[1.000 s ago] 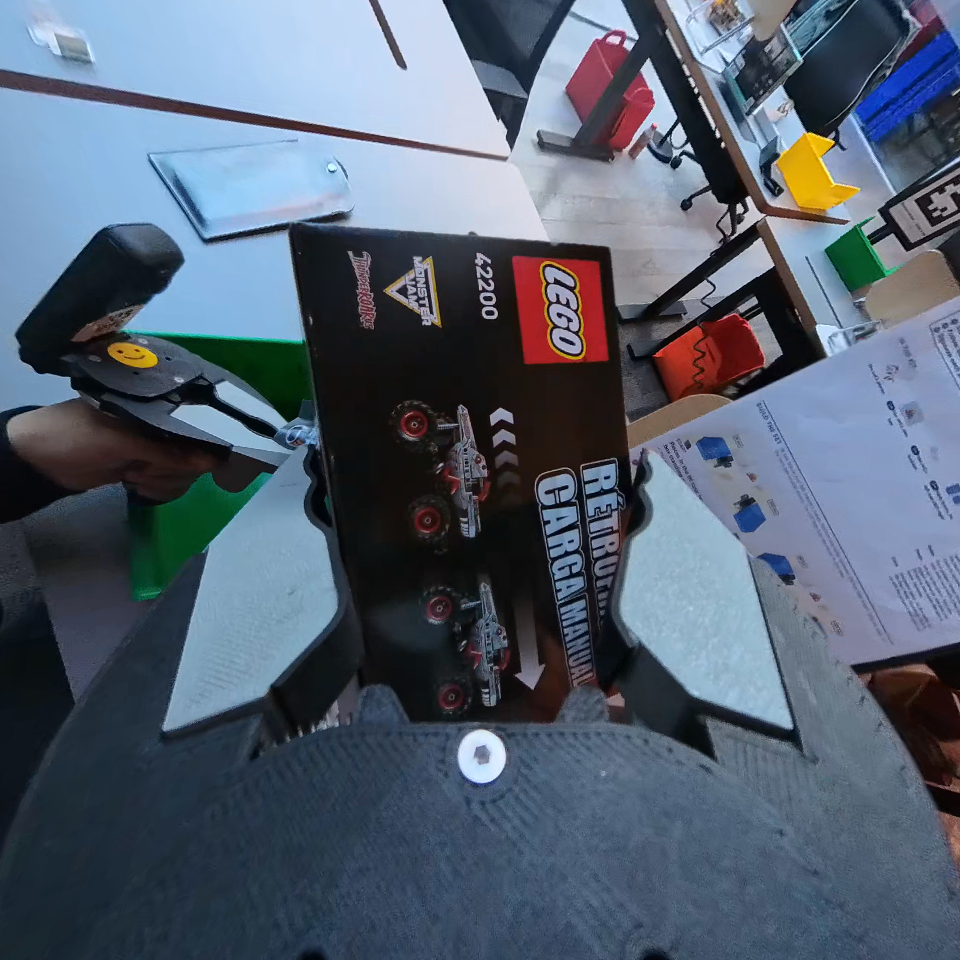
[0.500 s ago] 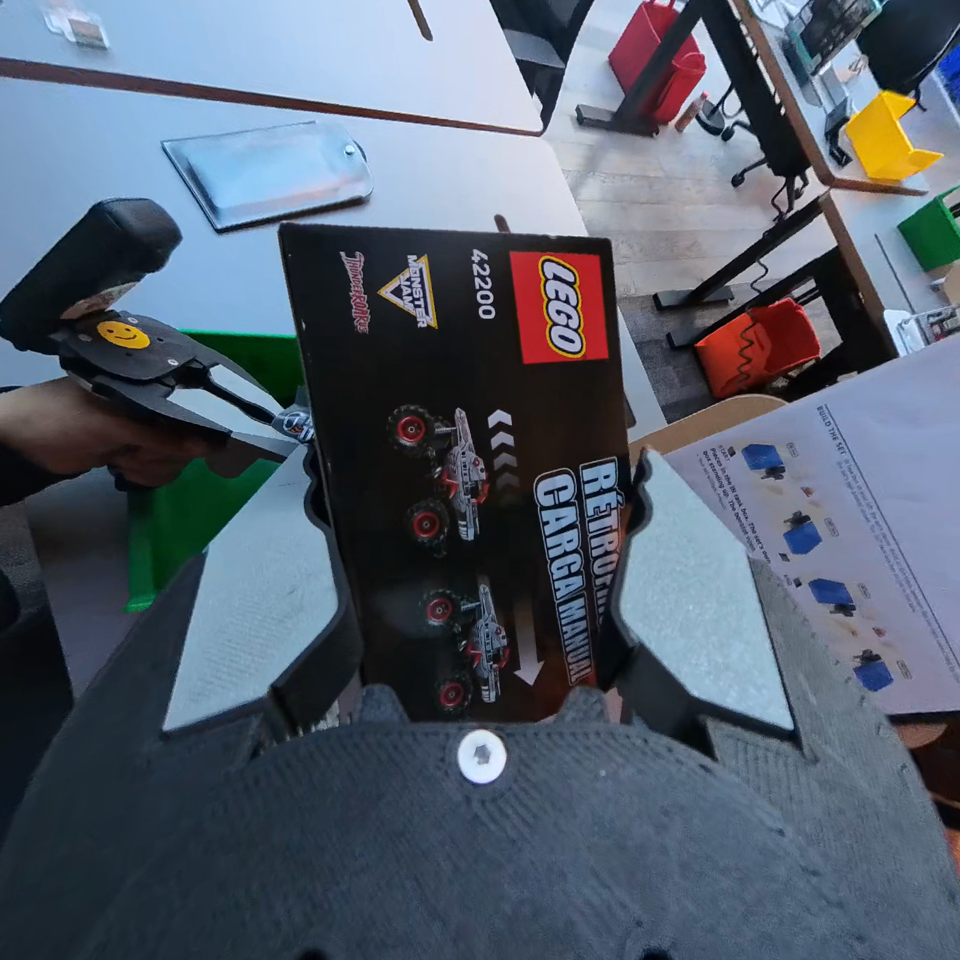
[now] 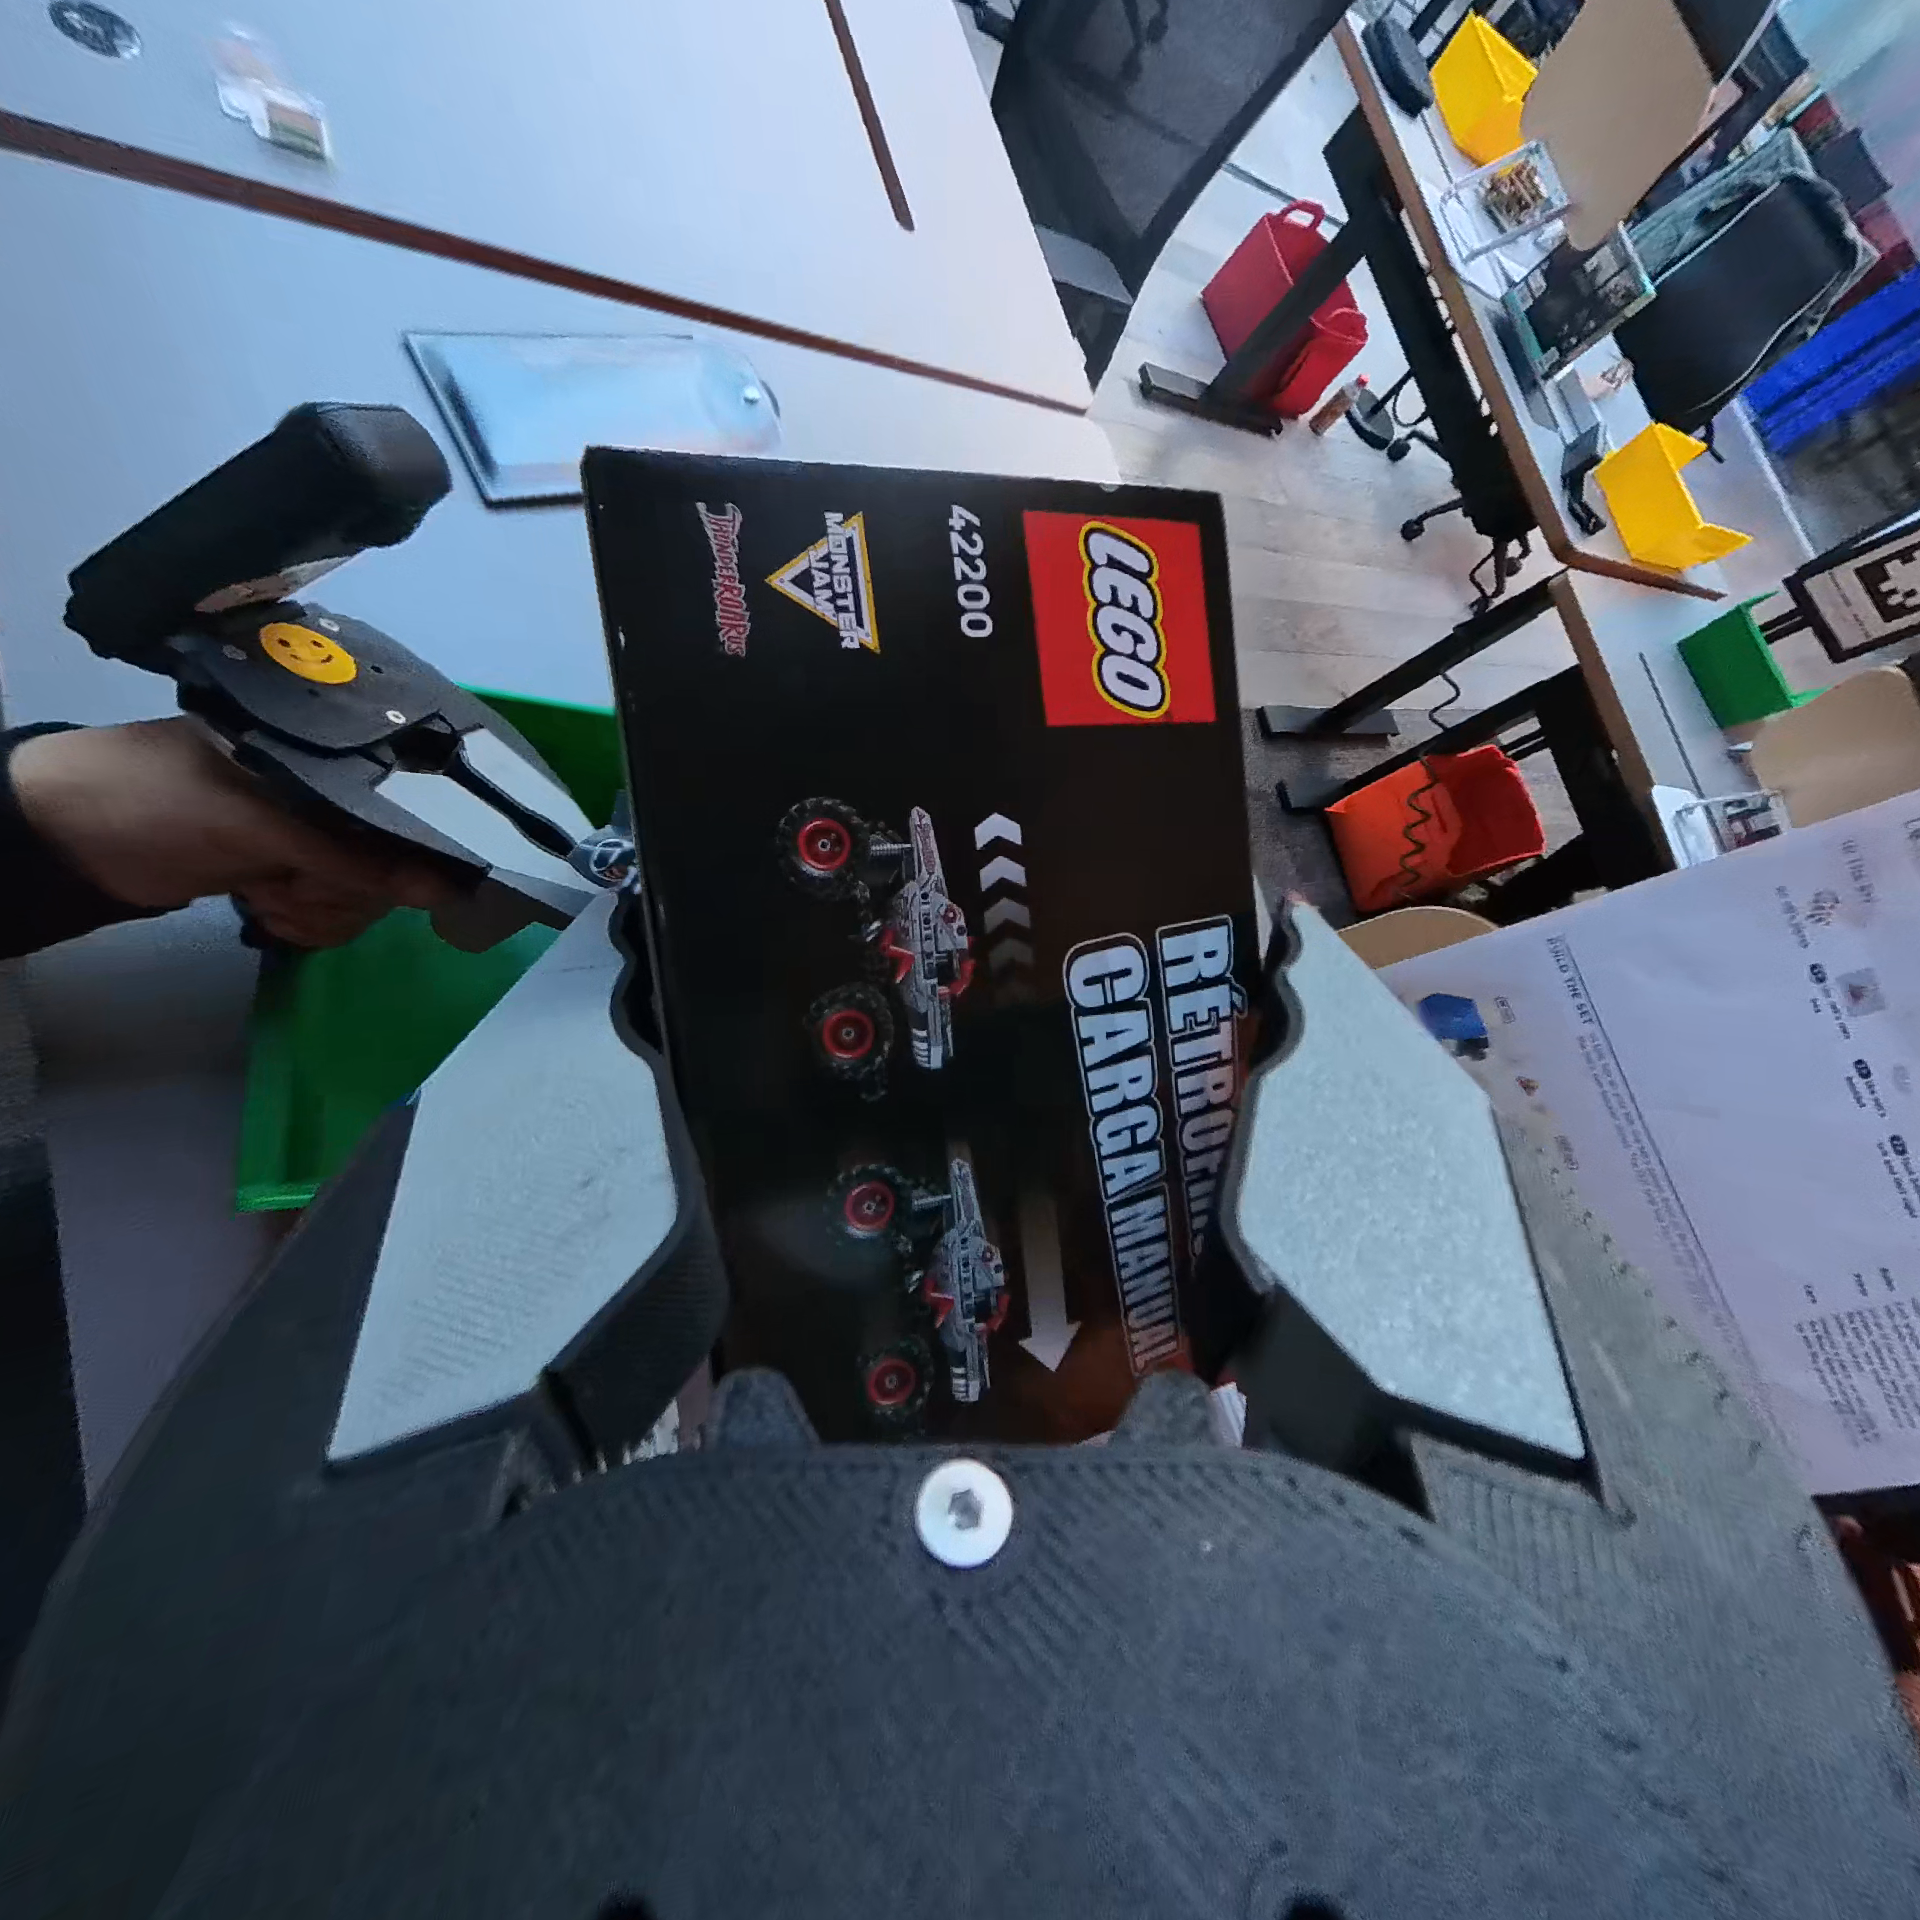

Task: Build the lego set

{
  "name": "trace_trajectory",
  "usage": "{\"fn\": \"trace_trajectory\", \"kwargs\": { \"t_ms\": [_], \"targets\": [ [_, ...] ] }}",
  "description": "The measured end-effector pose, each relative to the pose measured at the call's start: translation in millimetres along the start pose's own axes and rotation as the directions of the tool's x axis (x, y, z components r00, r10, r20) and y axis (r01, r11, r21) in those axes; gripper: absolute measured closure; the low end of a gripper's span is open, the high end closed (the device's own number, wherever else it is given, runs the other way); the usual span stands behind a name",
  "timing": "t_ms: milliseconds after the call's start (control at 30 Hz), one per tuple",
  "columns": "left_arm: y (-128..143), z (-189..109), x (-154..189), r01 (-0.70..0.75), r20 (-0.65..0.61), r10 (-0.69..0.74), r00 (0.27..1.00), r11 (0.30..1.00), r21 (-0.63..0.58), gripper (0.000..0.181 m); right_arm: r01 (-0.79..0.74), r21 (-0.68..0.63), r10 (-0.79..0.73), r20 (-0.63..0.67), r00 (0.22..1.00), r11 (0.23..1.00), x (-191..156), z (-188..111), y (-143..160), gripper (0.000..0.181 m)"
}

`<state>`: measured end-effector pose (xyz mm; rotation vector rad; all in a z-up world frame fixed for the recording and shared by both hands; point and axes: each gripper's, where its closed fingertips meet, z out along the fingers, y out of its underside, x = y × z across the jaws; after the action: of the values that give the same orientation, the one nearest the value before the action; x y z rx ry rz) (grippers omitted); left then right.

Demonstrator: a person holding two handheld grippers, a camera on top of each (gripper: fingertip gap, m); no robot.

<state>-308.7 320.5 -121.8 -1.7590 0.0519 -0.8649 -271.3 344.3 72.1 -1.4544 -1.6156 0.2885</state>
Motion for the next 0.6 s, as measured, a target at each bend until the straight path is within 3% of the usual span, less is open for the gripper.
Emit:
{"fn": "trace_trajectory", "kwargs": {
  "t_ms": [133,467,600],
  "targets": [
    [-18,2,12,-0.006,-0.037,0.007,0.999,1.0,0.016,0.18,0.022,0.006,-0.022,-0.021,1.0,1.0,8,-15,-14,0.067],
    [-22,7,6,-0.027,0.002,0.027,1.0,0.999,-0.021,0.181,-0.074,0.039,0.073,0.015,0.997,0.997,23,-14,3,0.067],
    [-37,13,13,-0.035,-0.01,0.035,0.999,0.999,-0.016,0.181,-0.062,0.059,0.062,-0.011,0.998,0.996,31,-26,-5,0.067]
  ]
}}
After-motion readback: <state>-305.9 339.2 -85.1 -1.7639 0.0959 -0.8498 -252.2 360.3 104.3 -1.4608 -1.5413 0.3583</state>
